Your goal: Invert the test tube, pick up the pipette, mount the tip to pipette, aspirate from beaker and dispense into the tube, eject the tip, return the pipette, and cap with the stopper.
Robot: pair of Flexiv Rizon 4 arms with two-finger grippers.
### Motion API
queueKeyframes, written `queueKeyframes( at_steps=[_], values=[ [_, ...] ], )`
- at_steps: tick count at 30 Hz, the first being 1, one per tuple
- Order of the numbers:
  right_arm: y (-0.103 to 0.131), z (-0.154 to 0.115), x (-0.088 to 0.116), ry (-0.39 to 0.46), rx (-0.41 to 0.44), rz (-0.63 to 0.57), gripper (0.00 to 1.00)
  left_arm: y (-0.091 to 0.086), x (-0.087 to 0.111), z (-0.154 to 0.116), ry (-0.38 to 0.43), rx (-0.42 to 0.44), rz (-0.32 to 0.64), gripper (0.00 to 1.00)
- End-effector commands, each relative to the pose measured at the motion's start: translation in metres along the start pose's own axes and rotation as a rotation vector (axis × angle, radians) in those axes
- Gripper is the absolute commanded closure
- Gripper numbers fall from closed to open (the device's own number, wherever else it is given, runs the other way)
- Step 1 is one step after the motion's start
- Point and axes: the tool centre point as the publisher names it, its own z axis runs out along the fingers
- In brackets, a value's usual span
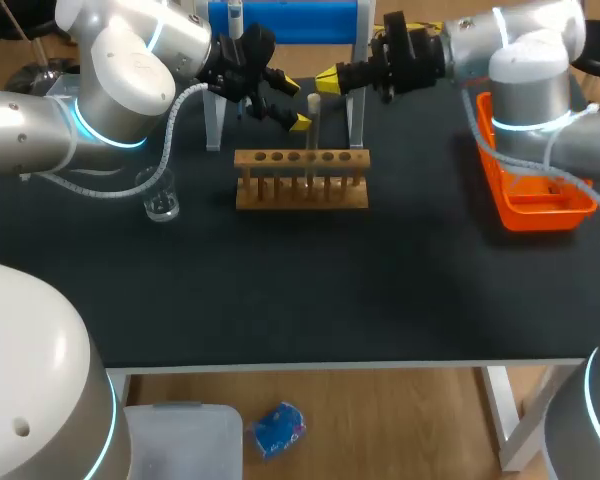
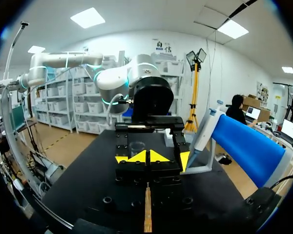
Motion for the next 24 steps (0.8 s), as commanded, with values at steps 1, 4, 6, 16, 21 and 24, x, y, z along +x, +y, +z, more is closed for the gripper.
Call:
queueKeyframes(
  at_steps=[1,4,6,16,21,24],
  values=[
    [0.014,-0.026,0.025,-0.073,0.159,-0.007,0.74,-0.001,-0.001,0.000,0.005,-0.004,-0.001,0.00],
    [0.011,-0.034,0.030,-0.083,0.245,-0.017,0.00,-0.001,-0.001,0.000,0.005,-0.004,-0.001,0.00],
    [0.008,-0.039,0.034,-0.094,0.301,-0.015,0.00,-0.001,-0.001,0.000,0.005,-0.004,-0.001,0.00],
    [-0.022,-0.068,0.054,-0.134,0.445,0.019,0.00,0.001,0.007,-0.038,-0.054,0.025,-0.081,0.00],
    [-0.034,-0.087,0.064,-0.155,0.447,0.051,0.00,0.007,0.011,-0.061,-0.089,-0.007,-0.084,0.00],
    [-0.040,-0.098,0.071,-0.171,0.444,0.064,0.00,0.013,0.012,-0.074,-0.116,-0.017,-0.099,0.00]
  ],
)
